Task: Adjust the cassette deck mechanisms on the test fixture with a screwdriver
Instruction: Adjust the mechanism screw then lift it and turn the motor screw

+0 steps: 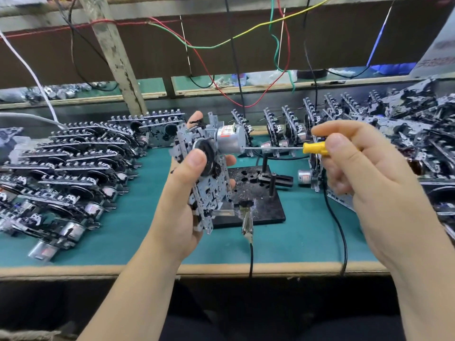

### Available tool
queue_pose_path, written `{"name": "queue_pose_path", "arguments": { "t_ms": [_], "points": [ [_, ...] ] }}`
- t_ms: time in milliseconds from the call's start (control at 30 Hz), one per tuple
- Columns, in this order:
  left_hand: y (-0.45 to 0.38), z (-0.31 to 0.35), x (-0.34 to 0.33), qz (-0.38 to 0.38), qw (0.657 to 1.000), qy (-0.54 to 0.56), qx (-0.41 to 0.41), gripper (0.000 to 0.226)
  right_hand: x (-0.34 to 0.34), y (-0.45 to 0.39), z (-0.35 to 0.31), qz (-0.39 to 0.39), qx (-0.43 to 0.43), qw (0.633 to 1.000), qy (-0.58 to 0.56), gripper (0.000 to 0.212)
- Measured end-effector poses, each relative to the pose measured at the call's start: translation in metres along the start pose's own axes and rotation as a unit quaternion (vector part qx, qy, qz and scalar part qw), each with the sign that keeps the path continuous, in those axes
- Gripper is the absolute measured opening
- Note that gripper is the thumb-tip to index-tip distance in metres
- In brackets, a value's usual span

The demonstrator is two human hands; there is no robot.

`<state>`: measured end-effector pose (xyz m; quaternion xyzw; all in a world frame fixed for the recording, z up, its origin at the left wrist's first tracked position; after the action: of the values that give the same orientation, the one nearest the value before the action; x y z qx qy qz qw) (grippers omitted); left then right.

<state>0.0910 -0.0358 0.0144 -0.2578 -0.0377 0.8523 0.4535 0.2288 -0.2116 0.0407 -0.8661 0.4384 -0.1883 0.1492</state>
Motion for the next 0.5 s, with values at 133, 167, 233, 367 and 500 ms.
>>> {"name": "queue_pose_path", "arguments": {
  "t_ms": [133,167,233,367,500],
  "points": [
    [0.0007,0.001,-0.0014,0.011,1.0,0.0,0.012,0.102,0.0001,0.0027,0.002,-0.002,0.011,1.0,-0.018,0.011],
    [0.0008,0.0008,-0.0007,0.012,1.0,-0.002,0.013,0.098,0.0001,0.003,0.0028,-0.002,0.01,1.0,-0.028,0.01],
    [0.0014,0.0019,-0.0007,0.014,1.0,-0.011,0.015,0.101,0.0004,0.0035,0.0035,0.0,0.011,0.999,-0.047,0.01],
    [0.0011,0.0053,-0.0046,-0.003,1.0,-0.018,0.003,0.124,0.0004,0.0035,0.0037,0.011,0.004,0.997,-0.08,0.013],
    [0.0006,0.0047,-0.0035,-0.018,0.999,-0.026,-0.002,0.125,-0.0002,0.0035,0.0045,0.018,-0.002,0.995,-0.096,0.012]
  ]
}}
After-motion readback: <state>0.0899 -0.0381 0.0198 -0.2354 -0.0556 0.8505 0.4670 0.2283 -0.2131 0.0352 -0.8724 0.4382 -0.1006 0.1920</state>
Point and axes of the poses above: each hand's wrist, its own y-axis away from the middle knuckle, its own x-axis out of the back of the hand, z = x × y, the point moved 3 cm from there along -y, towards the middle knuckle, and after that the axes turned 5 degrees about y, right-handed, at the moved point
